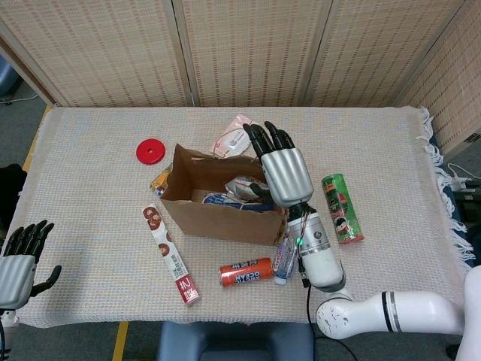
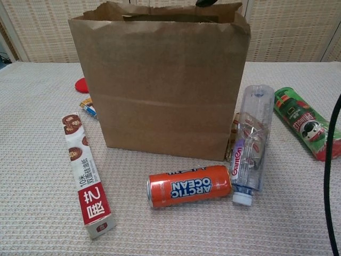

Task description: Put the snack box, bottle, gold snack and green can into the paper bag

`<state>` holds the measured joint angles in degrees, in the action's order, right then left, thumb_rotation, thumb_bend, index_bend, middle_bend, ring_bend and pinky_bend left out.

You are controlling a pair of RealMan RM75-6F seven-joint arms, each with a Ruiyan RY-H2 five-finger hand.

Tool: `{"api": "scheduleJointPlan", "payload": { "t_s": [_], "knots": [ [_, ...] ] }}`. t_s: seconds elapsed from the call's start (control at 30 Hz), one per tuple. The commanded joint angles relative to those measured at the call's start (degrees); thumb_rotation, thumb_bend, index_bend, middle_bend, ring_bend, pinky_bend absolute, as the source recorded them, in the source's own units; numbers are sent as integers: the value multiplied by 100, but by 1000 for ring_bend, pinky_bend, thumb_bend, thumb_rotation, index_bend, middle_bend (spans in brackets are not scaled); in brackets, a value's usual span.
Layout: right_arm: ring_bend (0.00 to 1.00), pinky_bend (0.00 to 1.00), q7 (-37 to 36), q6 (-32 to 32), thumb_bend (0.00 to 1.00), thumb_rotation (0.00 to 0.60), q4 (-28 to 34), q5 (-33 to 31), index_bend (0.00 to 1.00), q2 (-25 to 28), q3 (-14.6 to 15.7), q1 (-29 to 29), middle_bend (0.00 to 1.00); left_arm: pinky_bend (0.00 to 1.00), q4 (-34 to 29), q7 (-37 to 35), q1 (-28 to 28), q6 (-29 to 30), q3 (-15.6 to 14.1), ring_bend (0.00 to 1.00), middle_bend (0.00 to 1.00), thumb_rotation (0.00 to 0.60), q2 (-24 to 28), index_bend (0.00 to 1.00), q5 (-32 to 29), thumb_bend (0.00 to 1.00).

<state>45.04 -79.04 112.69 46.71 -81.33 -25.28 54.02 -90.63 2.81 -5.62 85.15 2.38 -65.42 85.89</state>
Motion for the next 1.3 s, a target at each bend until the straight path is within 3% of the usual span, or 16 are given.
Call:
{"api": "scheduleJointPlan", "payload": {
  "t_s": [0.03,0.17,0.37,0.47,0.6,0.8,0.93,1.07,1.3],
  "knots": [
    [33,152,-179,-68,43,600,238,73,0,256,-17,-181,91,0,0,5,1,2,2,0,0,600,-2,0,-3,349],
    [33,151,-534,-57,43,600,597,330,0,782,175,-593,91,0,1,16,3,6,3,0,0,600,-6,0,-5,350],
    [37,147,-1487,259,43,600,986,1121,0,1972,860,-1523,91,0,-8,69,7,17,9,0,0,600,-19,0,-16,350],
    [37,147,-2053,482,43,600,895,1778,0,2544,1278,-1957,91,0,-22,107,11,27,16,0,0,600,-29,0,-29,350],
    [37,147,-2695,724,43,600,399,3173,0,3086,1929,-2387,91,0,-45,171,18,40,24,0,0,600,-43,0,-47,350],
    [37,146,-3607,1049,43,600,-437,5052,0,3269,2733,-2552,91,0,-60,231,25,53,35,0,0,600,-59,0,-70,349],
    [35,124,-3461,1334,41,600,-836,5780,0,3141,2972,-2438,90,0,-57,228,28,57,35,0,0,600,-61,0,-69,348],
    [31,108,-3202,1671,25,600,-918,6018,0,2953,3027,-2309,89,0,-53,214,28,55,36,0,0,600,-60,0,-67,348],
    [33,107,-2538,2371,24,600,-943,5863,0,2585,2912,-2082,90,0,-46,184,24,46,34,0,0,600,-52,0,-58,349]
  ]
}}
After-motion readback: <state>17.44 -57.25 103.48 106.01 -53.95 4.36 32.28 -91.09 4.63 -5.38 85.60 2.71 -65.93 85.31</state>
